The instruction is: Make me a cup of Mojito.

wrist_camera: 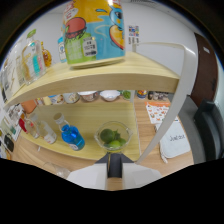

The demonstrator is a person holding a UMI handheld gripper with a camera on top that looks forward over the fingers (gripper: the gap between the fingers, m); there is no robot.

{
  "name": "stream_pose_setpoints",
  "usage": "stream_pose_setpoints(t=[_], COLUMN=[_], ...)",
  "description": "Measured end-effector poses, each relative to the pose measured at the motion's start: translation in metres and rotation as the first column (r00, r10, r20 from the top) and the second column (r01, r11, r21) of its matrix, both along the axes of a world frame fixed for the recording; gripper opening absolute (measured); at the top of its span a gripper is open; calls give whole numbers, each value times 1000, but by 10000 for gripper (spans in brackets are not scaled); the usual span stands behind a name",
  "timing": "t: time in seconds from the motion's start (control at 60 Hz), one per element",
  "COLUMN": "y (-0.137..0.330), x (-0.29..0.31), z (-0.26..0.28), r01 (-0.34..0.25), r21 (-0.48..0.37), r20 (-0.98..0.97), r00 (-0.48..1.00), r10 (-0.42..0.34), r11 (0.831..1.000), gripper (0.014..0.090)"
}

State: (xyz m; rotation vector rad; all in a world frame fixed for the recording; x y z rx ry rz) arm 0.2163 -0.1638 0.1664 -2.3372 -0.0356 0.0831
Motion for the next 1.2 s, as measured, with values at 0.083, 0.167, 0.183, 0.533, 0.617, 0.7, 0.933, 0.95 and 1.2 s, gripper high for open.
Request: stream_pose_setpoints(t=[0.083, 0.167, 0.183, 0.533, 0.617, 0.7, 0.933, 0.95, 1.2], y=[0, -1, -1, -43, -60, -75, -98, -98, -99], x=[0, -1, 0, -28, -45, -64, -96, -97, -92], z=[0, 1, 1, 45, 37, 21, -12, -13, -7], r01=[-2, 4, 6, 33, 43, 54, 71, 71, 27], r21=[-11, -12, -11, 139, 137, 102, 66, 63, 134], r20=[1, -13, -12, -7, -14, -35, 22, 32, 348], r00=[1000, 1000, 1000, 999, 999, 998, 997, 997, 935], r10=[2, -4, -6, -32, -42, -50, -73, -73, -73], r11=[1000, 1000, 1000, 990, 990, 993, 995, 995, 991], gripper=[170, 162, 160, 155, 155, 155, 153, 154, 155])
